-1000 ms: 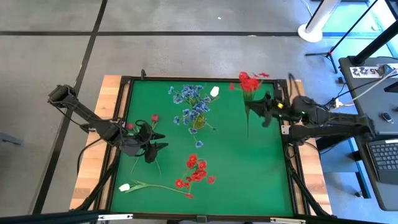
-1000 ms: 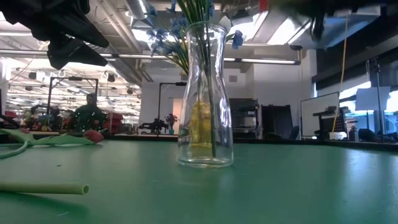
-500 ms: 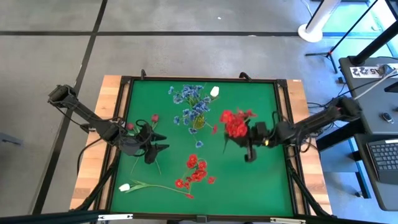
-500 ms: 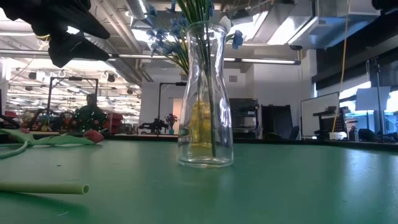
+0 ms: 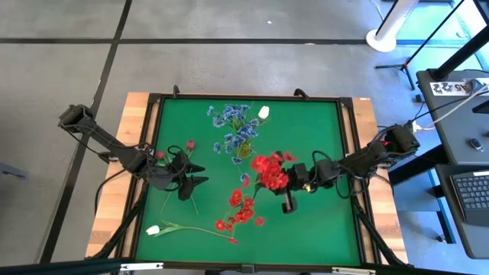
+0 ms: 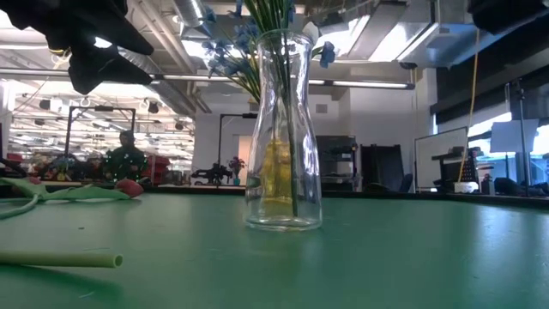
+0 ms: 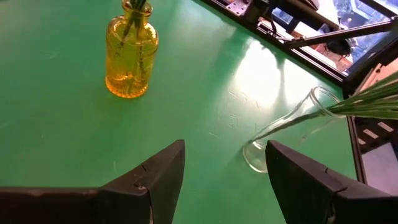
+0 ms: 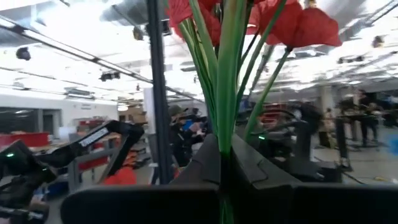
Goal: Sort flowers into vase by color
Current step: Put the red flowers into the transparent flower vase, then put the left dark red flower into the transparent flower vase
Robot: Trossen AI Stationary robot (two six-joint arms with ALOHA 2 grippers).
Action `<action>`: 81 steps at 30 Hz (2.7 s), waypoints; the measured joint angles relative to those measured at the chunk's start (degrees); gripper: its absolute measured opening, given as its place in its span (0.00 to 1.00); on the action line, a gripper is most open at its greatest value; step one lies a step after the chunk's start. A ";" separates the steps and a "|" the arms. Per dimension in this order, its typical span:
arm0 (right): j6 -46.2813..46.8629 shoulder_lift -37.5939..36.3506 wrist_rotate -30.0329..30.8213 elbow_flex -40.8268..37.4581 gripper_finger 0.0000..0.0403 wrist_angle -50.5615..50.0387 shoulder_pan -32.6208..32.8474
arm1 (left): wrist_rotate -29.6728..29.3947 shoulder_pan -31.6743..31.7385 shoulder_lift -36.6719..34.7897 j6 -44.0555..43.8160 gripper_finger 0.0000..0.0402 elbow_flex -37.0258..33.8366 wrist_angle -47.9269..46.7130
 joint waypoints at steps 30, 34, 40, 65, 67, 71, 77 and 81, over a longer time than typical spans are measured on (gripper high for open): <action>1.77 4.47 6.43 3.07 0.45 -16.29 -0.01 | 3.80 0.76 -0.78 -1.11 0.54 0.00 -0.53; 2.80 1.31 6.35 3.66 0.62 -24.85 -0.01 | 5.10 0.76 -1.84 -1.44 0.54 0.00 -0.46; 4.21 -4.28 4.99 6.45 0.81 -41.83 0.06 | 5.89 0.77 -4.52 -2.28 0.54 2.31 -7.15; 9.96 -25.59 15.47 11.77 0.88 -86.63 1.37 | 27.55 -1.05 5.75 -61.24 0.54 8.55 -50.69; 8.91 -25.57 16.18 11.77 0.88 -86.60 2.42 | 26.33 -1.35 6.46 -63.22 0.54 7.60 -48.72; 7.09 -25.54 18.83 11.77 0.88 -86.93 4.74 | 21.88 -0.58 6.96 -67.15 0.54 6.09 -46.83; 5.86 -25.54 19.94 11.77 0.88 -87.01 7.37 | 22.80 2.94 7.85 -73.10 0.54 3.40 -46.79; 5.60 -25.54 19.96 11.77 0.88 -87.35 8.41 | 21.74 5.30 8.20 -74.64 0.54 2.05 -45.72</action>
